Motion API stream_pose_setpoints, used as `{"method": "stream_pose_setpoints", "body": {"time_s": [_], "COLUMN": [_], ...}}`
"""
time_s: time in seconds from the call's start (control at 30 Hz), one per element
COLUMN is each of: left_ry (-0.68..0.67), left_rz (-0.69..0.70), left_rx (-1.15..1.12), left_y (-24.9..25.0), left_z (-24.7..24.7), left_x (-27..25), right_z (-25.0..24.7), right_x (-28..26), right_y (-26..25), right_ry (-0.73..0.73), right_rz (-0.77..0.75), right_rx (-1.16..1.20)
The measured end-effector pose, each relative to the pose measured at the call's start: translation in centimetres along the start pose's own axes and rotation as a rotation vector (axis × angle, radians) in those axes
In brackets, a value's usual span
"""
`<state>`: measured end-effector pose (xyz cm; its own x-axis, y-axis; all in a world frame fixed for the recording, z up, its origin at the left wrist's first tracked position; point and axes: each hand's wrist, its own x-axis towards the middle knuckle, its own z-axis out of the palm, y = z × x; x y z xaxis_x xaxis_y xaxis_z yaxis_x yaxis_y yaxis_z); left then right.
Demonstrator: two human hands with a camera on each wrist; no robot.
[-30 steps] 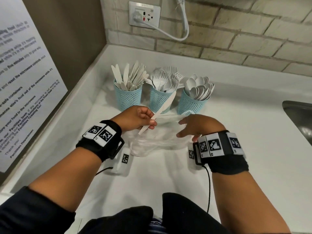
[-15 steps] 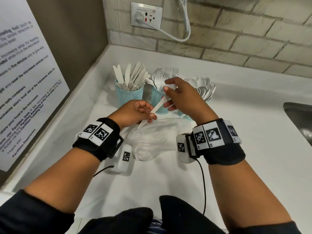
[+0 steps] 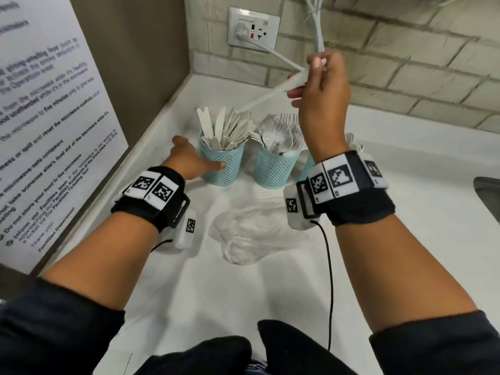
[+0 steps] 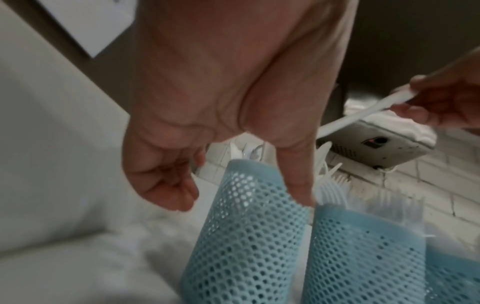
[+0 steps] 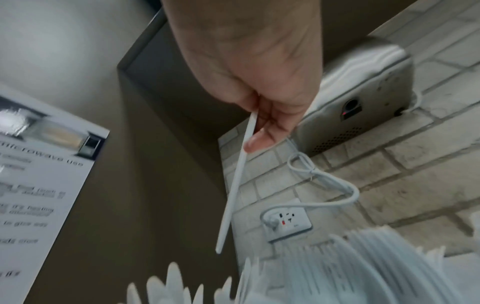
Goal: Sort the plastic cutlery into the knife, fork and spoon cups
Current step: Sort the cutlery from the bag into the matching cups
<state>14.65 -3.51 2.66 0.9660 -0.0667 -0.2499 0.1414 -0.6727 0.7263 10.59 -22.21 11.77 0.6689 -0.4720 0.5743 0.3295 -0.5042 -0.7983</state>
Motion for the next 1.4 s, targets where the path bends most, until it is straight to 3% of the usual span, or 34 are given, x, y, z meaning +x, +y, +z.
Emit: {"method": "stream_pose_setpoints", "body": {"time_s": [0.13, 0.27, 0.37, 0.53, 0.67, 0.8, 0.93, 1.1, 1.13, 1.23, 1.27, 1.4], "left_ry": [0.023, 0.008, 0.036, 0.057, 0.110, 0.062, 0.044, -0.015, -0.008, -0.001, 0.080, 0.023], "left_rz": [0.137, 0.253, 0.281, 0.313, 0.335, 0.399, 0.376, 0.286, 0.361, 0.459, 0.448, 0.290], "left_rx": [-0.202, -0.371, -0.468, -0.531, -0.625, -0.791, -0.791, -0.741, -0.598, -0.565, -0.466, -0.554], "left_y": [-0.7, -1.0, -1.5, -2.0, -2.0, -1.2, -1.0, -1.5, -0.9, 0.4, 0.2, -0.9], "left_z": [1.6, 3.1, 3.7, 3.6, 2.8, 2.3, 2.9, 2.9, 2.8, 3.2, 3.2, 3.5], "left_x": [3.0, 4.1, 4.0, 3.6, 3.0, 1.4, 0.4, 0.6, 0.4, 0.0, 0.2, 1.7], "right_z": [3.2, 5.1, 6.1, 5.6, 4.6, 5.5, 7.2, 8.3, 8.6, 9.5, 9.8, 10.5], "right_x": [-0.3, -1.0, -2.2, -2.9, -6.0, -9.8, -9.4, -7.3, -7.1, -5.7, -5.3, -4.6], "right_y": [1.2, 2.9, 3.2, 3.0, 1.6, 1.5, 1.4, 1.9, 1.9, 1.7, 1.8, 3.0], "right_ry": [-0.191, -0.417, -0.548, -0.532, -0.357, -0.529, -0.613, -0.672, -0.693, -0.671, -0.671, -0.695], "right_rz": [-0.090, -0.133, -0.095, -0.014, -0.003, 0.152, 0.281, 0.179, 0.139, 0.058, 0.033, 0.097], "right_rx": [-0.274, -0.730, -0.826, -0.789, -0.403, -0.434, -0.420, -0.539, -0.543, -0.416, -0.362, -0.197]}}
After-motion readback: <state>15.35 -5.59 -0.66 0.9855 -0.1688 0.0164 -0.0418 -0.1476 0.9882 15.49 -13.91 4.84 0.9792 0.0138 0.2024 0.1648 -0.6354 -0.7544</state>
